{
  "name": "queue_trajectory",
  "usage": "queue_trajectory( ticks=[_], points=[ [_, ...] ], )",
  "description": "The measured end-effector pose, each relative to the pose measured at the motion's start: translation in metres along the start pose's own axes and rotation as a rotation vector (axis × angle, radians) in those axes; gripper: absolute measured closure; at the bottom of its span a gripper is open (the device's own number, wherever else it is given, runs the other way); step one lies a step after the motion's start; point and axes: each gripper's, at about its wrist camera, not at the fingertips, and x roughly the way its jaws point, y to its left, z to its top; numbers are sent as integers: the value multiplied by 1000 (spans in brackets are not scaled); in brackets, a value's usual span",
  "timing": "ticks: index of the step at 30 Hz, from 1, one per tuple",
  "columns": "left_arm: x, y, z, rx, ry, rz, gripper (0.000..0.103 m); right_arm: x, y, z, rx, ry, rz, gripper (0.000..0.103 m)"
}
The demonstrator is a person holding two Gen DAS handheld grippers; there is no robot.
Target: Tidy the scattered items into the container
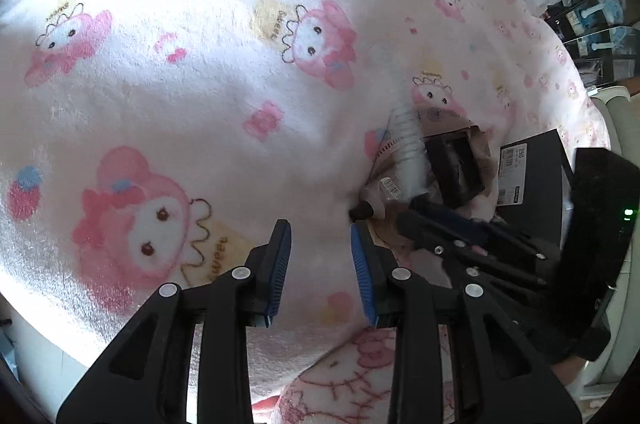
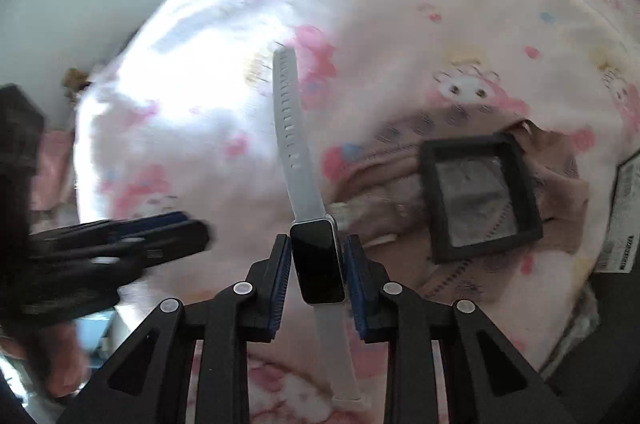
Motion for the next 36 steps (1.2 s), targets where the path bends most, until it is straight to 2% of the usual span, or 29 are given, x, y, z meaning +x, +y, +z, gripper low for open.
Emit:
queue_trajectory(
  ticks=[1, 4, 5, 6, 8, 10, 13, 15, 17, 20, 22, 24, 26, 27, 30, 35, 36],
  points=[
    [2, 0, 0, 5, 7, -10, 72, 2, -3, -1, 16, 11, 23, 80],
    [11, 1, 2, -35, 43, -124, 72, 0, -12, -5, 76, 16, 125, 80],
    [14, 1, 3, -45, 46, -136, 72, -2, -13, -6, 89, 16, 160, 80],
    [18, -1, 4, -44, 48, -110, 73, -2, -14, -8, 101, 20, 173, 80],
    [23, -6, 7, -27, 48, -88, 74, -5, -18, -12, 90, 22, 61, 80],
    [27, -8, 10, -29, 58, -123, 74, -9, -17, -11, 53, -5, -58, 79],
    [34, -13, 19, -23, 74, -165, 74, -5, -26, -16, 90, 32, -15, 79],
    [43, -16, 27, -24, 94, -199, 73, -1, -27, -17, 89, 38, -23, 80],
    [52, -22, 34, -12, 107, -172, 73, 6, -28, -9, 103, 57, -19, 79],
    [62, -24, 38, -5, 131, -114, 73, 18, -29, -8, 127, 122, 100, 79],
    [65, -18, 35, -22, 146, -121, 73, 15, -28, -9, 131, 122, 154, 79],
    [67, -8, 28, -31, 149, -93, 74, 11, -25, -10, 107, 108, 97, 79],
    [67, -1, 24, -54, 148, -121, 74, 9, -26, -13, 91, 101, 35, 79],
    [67, 2, 23, -67, 145, -138, 75, 8, -28, -14, 100, 104, 39, 79],
    [67, 2, 22, -73, 150, -165, 75, 13, -32, -16, 143, 127, 132, 78],
    [64, -9, 20, -77, 184, -263, 75, 30, -22, -10, 94, 192, 148, 77],
    [61, -13, 20, -69, 181, -263, 75, 31, -21, -9, 96, 195, 142, 77]
  ],
)
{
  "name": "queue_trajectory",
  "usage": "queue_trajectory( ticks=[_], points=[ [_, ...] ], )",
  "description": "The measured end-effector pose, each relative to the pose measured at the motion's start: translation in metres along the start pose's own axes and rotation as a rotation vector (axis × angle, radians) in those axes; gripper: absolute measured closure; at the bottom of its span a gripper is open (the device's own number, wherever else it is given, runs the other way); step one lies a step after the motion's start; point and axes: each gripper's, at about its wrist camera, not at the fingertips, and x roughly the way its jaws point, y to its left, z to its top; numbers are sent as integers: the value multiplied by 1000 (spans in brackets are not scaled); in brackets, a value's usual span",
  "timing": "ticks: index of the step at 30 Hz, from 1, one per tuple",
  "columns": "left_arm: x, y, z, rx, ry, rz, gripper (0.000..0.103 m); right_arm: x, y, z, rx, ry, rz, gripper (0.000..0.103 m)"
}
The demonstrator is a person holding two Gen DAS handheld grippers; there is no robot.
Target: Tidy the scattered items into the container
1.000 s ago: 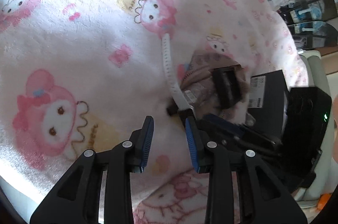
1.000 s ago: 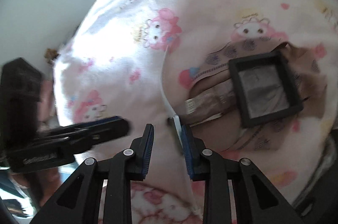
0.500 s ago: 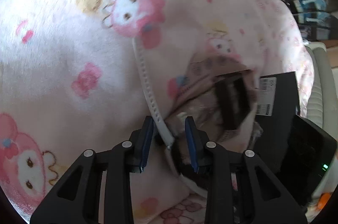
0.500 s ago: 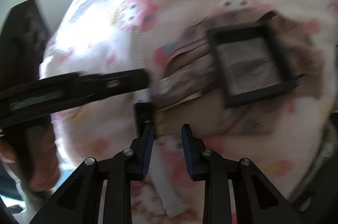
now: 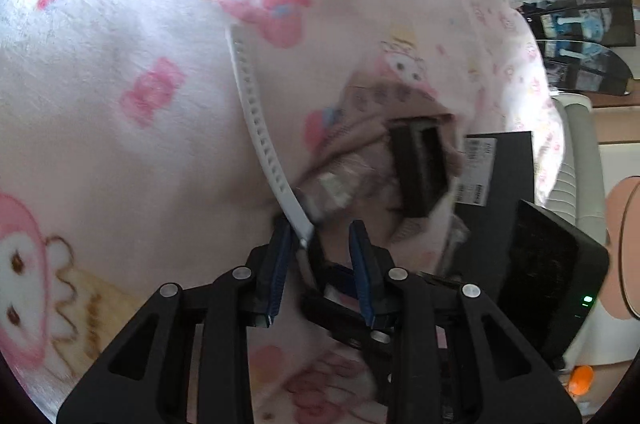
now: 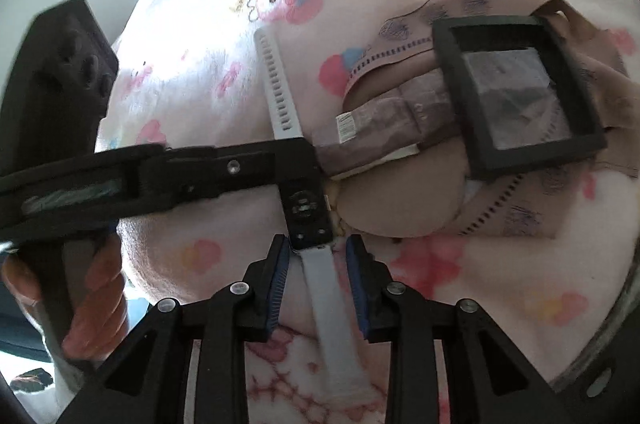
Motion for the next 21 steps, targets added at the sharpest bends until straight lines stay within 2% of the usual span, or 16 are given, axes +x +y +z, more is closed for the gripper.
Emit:
queue_trajectory(
  ticks=[6, 12, 15, 18, 21],
  points=[
    [-2, -15, 0, 27, 14, -48, 74, -18, 1, -7, 7, -73, -73, 77],
    [16, -26, 9, 38, 51, -61, 74, -32, -8, -15, 46, -111, -86, 77],
    [18, -31, 10, 61, 34, -17, 74, -32, -11, -15, 51, -121, -136, 77],
    [9, -22, 8, 45, 0, -24, 74, -41, -13, -21, 67, -156, -199, 77],
    [8, -6, 7, 10, 6, -20, 74, -48, -16, -32, 70, -171, -163, 77]
  ],
)
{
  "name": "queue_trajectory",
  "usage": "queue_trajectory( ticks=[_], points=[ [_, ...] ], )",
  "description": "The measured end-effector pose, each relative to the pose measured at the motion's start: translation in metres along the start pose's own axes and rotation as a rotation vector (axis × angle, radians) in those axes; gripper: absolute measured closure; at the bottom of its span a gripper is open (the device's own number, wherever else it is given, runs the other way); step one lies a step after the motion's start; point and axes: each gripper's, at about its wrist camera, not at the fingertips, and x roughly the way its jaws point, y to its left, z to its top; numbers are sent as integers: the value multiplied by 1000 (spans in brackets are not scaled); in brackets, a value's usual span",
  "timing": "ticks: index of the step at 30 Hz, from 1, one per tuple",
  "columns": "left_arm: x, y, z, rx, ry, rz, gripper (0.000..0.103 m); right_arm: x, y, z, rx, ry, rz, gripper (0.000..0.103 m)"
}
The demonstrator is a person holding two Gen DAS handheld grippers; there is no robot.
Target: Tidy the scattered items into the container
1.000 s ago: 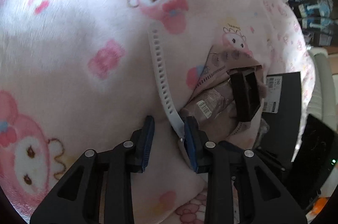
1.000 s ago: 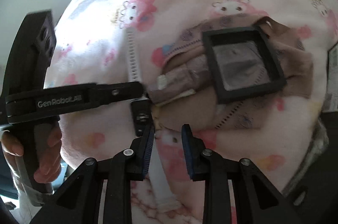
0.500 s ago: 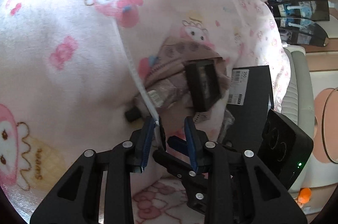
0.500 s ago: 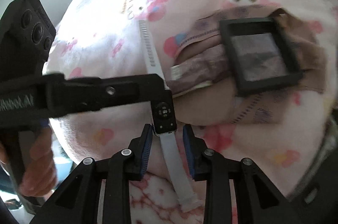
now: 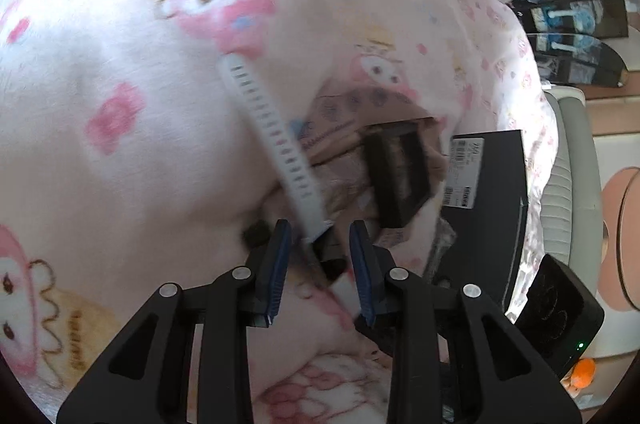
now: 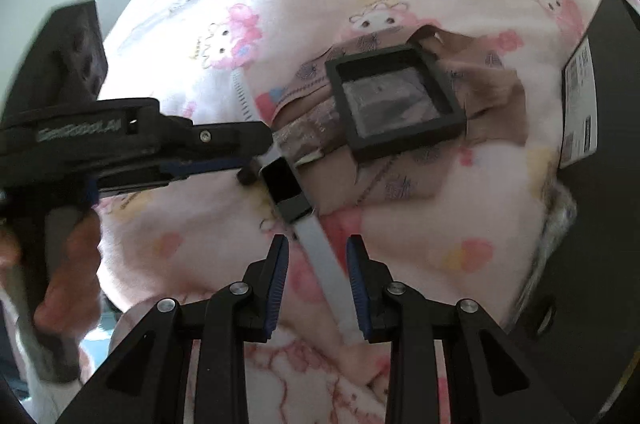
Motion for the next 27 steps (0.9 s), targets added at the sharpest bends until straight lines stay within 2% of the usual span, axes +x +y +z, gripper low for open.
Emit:
queue_trajectory(
  ticks=[2, 4, 5, 7, 9, 11, 13, 15, 16, 18, 21, 22, 25, 27],
  points=[
    [7, 8, 1, -30, 26, -31, 74, 6, -2, -3, 6, 32, 27, 77],
    [9, 9, 2, -30, 21, -29, 74, 11, -2, -3, 10, 36, -18, 77],
    [9, 8, 4, -28, 14, -34, 74, 10, -2, -3, 12, 27, -12, 77],
    [9, 9, 6, -37, 4, -40, 78, 7, -1, -3, 14, 14, 38, 77],
    [5, 10, 8, -42, -35, -20, 84, 13, 1, -2, -23, 34, 15, 77],
    [0, 11, 11, -47, -70, -18, 84, 25, 1, -1, -59, 66, -44, 77],
    [-3, 14, 17, -68, -88, -50, 80, 29, -4, 1, -39, 72, -27, 77],
    [-1, 17, 26, -81, -92, -66, 80, 28, -6, 3, -41, 53, -42, 77],
    [2, 18, 29, -85, -90, -30, 85, 27, -7, 4, -48, 37, -80, 77],
    [1, 17, 29, -77, -100, -22, 88, 27, -9, 6, -43, 28, -107, 77],
    [-13, 17, 17, -82, -158, -22, 94, 21, -11, 10, -36, 4, -132, 77],
    [-20, 18, 11, -84, -185, 3, 101, 17, -12, 11, -26, -12, -133, 77],
    [-39, 30, -12, -125, -246, 34, 101, 4, -17, 15, 14, -72, -157, 77],
    [-47, 38, -26, -149, -259, 52, 100, -3, -17, 16, 11, -114, -224, 77]
  ],
)
